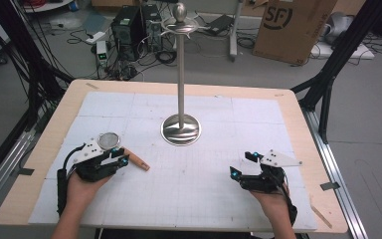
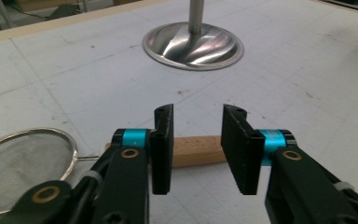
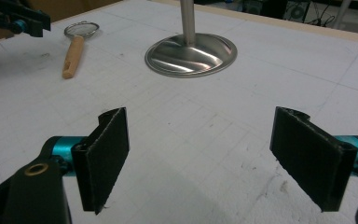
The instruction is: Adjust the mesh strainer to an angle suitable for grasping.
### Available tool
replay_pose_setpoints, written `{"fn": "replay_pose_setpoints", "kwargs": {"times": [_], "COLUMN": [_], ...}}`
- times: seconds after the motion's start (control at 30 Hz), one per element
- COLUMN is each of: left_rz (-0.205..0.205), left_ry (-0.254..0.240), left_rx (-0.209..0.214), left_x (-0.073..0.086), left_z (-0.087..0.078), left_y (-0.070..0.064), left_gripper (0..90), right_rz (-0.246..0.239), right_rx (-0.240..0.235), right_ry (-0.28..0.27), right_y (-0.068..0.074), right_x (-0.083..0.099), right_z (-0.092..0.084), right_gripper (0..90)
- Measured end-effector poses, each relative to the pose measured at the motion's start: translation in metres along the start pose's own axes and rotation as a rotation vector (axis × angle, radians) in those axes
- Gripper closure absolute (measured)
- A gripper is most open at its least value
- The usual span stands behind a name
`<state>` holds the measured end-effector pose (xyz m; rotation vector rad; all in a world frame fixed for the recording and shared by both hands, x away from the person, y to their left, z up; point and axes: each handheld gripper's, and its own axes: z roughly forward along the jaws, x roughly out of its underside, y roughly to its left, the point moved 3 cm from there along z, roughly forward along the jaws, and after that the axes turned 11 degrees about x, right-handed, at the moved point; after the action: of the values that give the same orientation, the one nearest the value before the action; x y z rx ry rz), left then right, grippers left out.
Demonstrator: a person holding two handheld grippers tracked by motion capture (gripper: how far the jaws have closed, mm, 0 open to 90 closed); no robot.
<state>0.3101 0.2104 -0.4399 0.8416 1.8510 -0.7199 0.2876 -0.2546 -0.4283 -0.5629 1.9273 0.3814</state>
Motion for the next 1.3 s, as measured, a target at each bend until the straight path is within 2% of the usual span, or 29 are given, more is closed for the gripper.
{"fn": "replay_pose_setpoints", "kwargs": {"times": [0.3,0.6,0.87,1.0,1.1,1.3], "left_rz": [0.064,0.107,0.100,0.080,0.068,0.075], "left_ry": [0.030,0.088,0.168,0.222,0.256,0.263], "left_rx": [-0.056,-0.060,-0.071,-0.073,-0.064,-0.057], "left_x": [-0.006,-0.016,-0.022,-0.014,-0.009,-0.007], "left_z": [0.007,0.015,0.033,0.042,0.047,0.045], "left_y": [0.006,0.008,0.020,0.027,0.027,0.024], "left_gripper": [86.4,89.6,89.6,89.6,89.6,89.6], "right_rz": [-0.003,0.006,-0.001,0.002,0.002,0.001], "right_rx": [-0.001,-0.003,-0.005,-0.005,-0.006,-0.006], "right_ry": [0.007,0.021,0.028,0.038,0.042,0.048], "right_y": [0.000,0.000,0.000,0.000,0.000,0.000], "right_x": [0.001,0.002,0.004,0.005,0.006,0.008], "right_z": [0.001,0.002,0.004,0.005,0.006,0.007], "right_gripper": [18.7,18.6,18.7,18.7,18.7,18.7]}}
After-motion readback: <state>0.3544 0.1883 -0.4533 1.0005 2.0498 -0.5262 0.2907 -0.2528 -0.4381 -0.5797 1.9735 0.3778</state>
